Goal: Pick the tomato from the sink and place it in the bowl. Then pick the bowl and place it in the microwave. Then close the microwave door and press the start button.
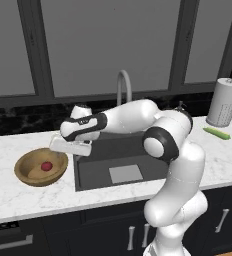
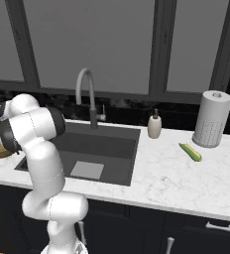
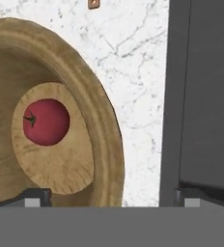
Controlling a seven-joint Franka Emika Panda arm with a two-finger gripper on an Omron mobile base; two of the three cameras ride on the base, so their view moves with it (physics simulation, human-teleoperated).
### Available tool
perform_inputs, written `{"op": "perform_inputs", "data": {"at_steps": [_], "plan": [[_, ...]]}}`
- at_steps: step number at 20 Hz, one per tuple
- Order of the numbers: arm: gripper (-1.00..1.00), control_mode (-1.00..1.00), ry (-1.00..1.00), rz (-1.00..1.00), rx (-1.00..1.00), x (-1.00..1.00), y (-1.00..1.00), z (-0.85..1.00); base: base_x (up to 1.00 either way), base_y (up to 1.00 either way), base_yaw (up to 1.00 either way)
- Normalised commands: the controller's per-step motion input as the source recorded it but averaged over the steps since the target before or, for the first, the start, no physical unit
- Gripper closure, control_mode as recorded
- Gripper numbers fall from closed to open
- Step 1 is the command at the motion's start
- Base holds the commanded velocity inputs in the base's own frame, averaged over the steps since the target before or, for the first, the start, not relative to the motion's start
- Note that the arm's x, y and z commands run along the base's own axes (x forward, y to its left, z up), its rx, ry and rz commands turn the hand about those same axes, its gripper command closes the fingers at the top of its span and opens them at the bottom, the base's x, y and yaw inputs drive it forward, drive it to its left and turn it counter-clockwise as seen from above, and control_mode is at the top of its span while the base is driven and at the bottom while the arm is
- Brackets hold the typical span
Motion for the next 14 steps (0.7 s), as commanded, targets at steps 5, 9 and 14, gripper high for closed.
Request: {"op": "perform_inputs", "data": {"at_steps": [5, 9, 14], "plan": [[-1.00, -1.00, 0.01, 0.00, 0.00, 0.02, 0.08, -0.29, 0.00, 0.00, 0.00], [-1.00, -1.00, 0.01, 0.00, 0.00, 0.00, 0.01, -0.34, 0.00, 0.00, 0.00], [-1.00, -1.00, 0.00, 0.00, 0.00, 0.00, 0.11, -0.28, 0.00, 0.00, 0.00]]}}
